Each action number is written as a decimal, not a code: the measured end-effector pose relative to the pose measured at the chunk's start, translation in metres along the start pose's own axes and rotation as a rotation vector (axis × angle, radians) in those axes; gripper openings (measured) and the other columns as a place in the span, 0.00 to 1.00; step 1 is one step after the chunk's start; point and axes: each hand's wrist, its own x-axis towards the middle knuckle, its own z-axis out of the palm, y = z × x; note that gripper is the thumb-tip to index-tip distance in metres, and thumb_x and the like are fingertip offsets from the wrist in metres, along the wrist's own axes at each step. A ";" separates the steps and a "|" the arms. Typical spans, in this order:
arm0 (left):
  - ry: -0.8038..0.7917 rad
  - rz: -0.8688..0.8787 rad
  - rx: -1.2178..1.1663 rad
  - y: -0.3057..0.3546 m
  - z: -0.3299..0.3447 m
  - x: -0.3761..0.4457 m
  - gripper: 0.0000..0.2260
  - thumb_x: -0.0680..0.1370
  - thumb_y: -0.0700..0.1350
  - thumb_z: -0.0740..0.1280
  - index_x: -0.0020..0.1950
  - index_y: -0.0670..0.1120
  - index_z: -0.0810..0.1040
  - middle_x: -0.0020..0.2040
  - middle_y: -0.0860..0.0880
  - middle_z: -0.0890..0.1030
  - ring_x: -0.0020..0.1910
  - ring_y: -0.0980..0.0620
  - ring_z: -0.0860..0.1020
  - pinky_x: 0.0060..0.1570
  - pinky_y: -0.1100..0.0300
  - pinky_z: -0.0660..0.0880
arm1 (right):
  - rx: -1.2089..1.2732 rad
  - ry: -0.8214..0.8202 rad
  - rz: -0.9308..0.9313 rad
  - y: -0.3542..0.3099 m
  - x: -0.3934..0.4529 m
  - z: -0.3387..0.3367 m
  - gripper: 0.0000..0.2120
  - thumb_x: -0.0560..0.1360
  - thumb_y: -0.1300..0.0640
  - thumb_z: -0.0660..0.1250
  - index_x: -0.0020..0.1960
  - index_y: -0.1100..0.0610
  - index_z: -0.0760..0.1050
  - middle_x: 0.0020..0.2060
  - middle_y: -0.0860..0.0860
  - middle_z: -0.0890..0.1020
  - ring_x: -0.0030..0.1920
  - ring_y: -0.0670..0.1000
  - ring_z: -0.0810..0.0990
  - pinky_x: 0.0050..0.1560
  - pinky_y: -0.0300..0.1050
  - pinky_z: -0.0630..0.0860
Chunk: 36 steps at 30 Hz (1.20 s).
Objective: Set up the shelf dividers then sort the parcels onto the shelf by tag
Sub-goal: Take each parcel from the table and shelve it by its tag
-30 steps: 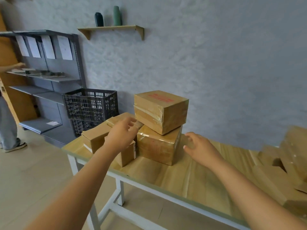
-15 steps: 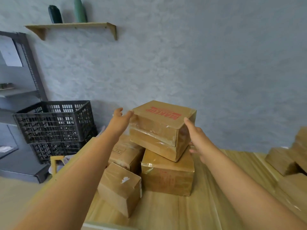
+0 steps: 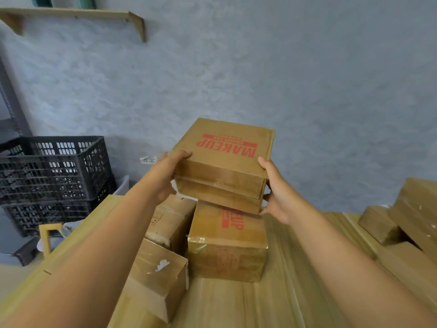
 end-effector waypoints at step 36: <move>0.082 0.112 -0.001 0.008 0.075 -0.066 0.61 0.57 0.73 0.76 0.78 0.45 0.55 0.70 0.49 0.73 0.66 0.48 0.75 0.66 0.48 0.72 | -0.627 0.028 -0.957 -0.010 -0.037 0.017 0.24 0.78 0.54 0.67 0.74 0.48 0.70 0.67 0.43 0.75 0.69 0.42 0.69 0.70 0.43 0.68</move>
